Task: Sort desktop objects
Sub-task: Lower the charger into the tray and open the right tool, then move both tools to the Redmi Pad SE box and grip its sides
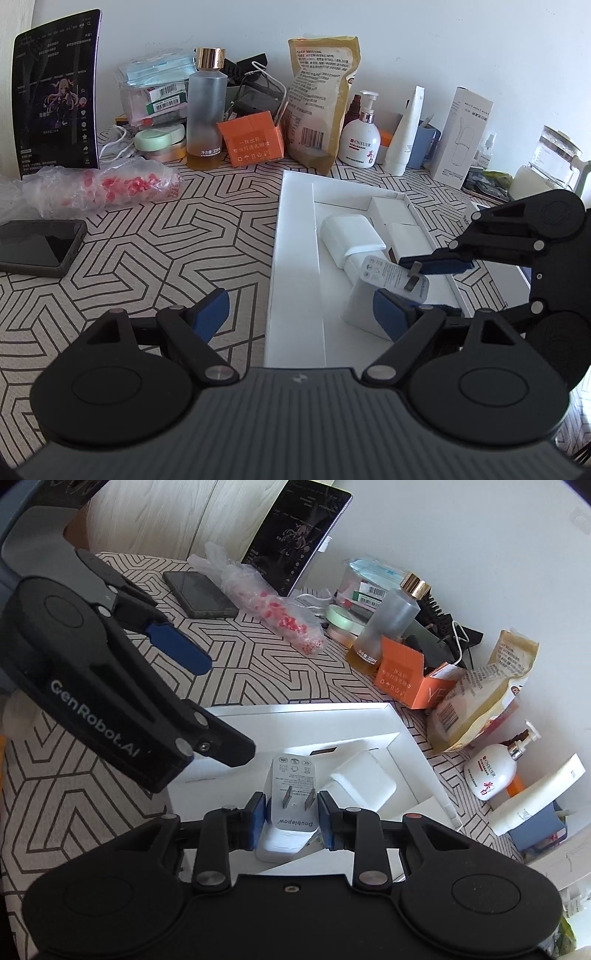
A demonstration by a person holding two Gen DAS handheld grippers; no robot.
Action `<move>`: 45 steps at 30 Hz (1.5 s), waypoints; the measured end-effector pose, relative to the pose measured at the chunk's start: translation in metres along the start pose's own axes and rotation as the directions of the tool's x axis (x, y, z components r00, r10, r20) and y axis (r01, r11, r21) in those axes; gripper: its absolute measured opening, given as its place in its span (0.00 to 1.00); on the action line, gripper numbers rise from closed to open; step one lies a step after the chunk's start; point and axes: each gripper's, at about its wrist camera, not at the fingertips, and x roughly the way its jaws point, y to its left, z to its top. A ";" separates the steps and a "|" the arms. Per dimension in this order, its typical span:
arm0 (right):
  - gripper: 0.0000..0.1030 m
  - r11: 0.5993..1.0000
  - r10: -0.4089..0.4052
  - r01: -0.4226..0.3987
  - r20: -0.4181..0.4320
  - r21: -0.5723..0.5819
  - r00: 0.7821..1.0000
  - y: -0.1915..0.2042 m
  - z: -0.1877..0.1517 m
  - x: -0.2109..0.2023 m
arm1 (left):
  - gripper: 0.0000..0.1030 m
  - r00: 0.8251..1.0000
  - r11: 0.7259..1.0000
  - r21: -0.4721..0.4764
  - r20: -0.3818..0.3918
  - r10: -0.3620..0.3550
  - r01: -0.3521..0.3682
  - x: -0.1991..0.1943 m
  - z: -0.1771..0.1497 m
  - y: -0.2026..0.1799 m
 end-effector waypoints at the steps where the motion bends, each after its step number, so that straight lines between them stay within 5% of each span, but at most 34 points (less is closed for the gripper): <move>1: 0.36 1.000 -0.016 0.016 -0.003 -0.015 1.000 0.001 0.000 0.002 | 0.83 1.000 1.000 0.001 -0.001 -0.001 0.001 0.000 0.000 0.000; 5: 0.36 1.000 -0.004 0.004 0.004 -0.002 1.000 0.001 0.001 -0.001 | 0.83 1.000 1.000 -0.012 -0.004 0.004 -0.004 0.002 -0.002 -0.001; 11: 0.37 0.931 0.276 -0.283 0.064 0.232 0.959 -0.028 -0.007 -0.012 | 0.83 1.000 1.000 -0.021 0.000 -0.008 0.008 -0.001 -0.003 -0.002; 22: 0.40 0.865 0.382 -0.377 0.052 0.330 0.923 -0.021 -0.022 -0.003 | 0.84 0.999 0.998 -0.062 0.027 0.017 -0.016 -0.017 -0.007 0.007; 25: 0.48 0.874 0.362 -0.356 0.047 0.332 0.931 -0.020 -0.023 -0.004 | 0.84 1.000 0.998 -0.062 0.025 0.014 -0.012 -0.018 -0.008 0.006; 34: 0.51 0.868 0.265 -0.278 0.090 0.412 0.960 -0.035 -0.039 -0.030 | 0.84 0.998 0.998 -0.009 0.001 -0.060 0.060 -0.012 -0.010 -0.025; 38: 0.60 0.824 0.206 -0.226 0.097 0.520 0.974 -0.052 -0.069 -0.045 | 0.87 0.996 0.996 0.007 -0.009 -0.087 0.087 -0.004 -0.006 -0.046; 45: 0.71 0.726 -0.029 -0.026 0.069 0.687 0.997 -0.089 -0.142 -0.101 | 0.90 0.976 0.977 -0.003 -0.028 -0.214 0.214 0.013 0.003 -0.099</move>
